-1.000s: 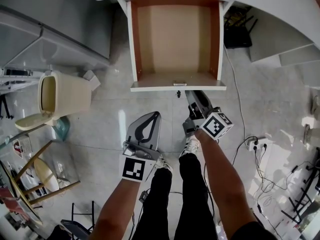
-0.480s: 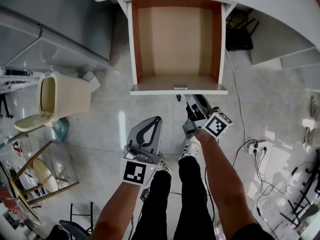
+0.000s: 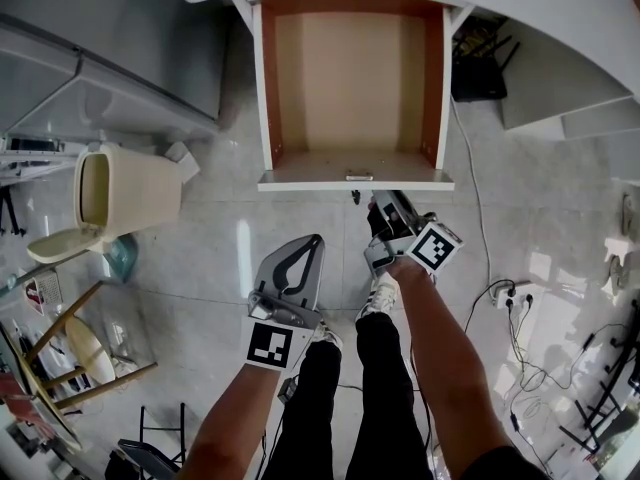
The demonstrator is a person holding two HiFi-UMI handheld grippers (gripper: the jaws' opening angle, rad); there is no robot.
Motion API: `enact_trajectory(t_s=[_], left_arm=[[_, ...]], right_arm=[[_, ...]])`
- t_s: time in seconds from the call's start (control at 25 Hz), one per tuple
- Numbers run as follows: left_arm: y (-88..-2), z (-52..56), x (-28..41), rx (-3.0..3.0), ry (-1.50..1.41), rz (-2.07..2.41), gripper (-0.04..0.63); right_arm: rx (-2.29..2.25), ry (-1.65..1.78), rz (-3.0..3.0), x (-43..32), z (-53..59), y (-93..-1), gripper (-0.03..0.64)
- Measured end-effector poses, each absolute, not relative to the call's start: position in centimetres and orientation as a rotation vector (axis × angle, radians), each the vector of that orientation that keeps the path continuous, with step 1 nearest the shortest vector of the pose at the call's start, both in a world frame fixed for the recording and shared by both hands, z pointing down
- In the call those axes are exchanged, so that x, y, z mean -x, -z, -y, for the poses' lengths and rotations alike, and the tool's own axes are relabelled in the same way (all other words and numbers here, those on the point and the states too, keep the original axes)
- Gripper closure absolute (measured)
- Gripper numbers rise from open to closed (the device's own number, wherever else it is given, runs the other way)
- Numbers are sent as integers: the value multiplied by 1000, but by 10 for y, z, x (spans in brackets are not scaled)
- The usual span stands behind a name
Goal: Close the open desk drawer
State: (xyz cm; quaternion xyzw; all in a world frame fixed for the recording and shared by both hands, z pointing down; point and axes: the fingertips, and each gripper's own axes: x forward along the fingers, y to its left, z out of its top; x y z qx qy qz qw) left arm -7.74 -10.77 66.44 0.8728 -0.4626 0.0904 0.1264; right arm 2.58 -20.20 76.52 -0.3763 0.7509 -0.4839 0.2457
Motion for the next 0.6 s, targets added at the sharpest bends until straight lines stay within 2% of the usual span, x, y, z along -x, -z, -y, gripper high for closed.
enact_trajectory(t_s=[0.6], left_arm=[[-663, 110, 86, -2521, -267, 1370, 591]], right_arm=[[1030, 1351, -2052, -27, 204, -764, 555]])
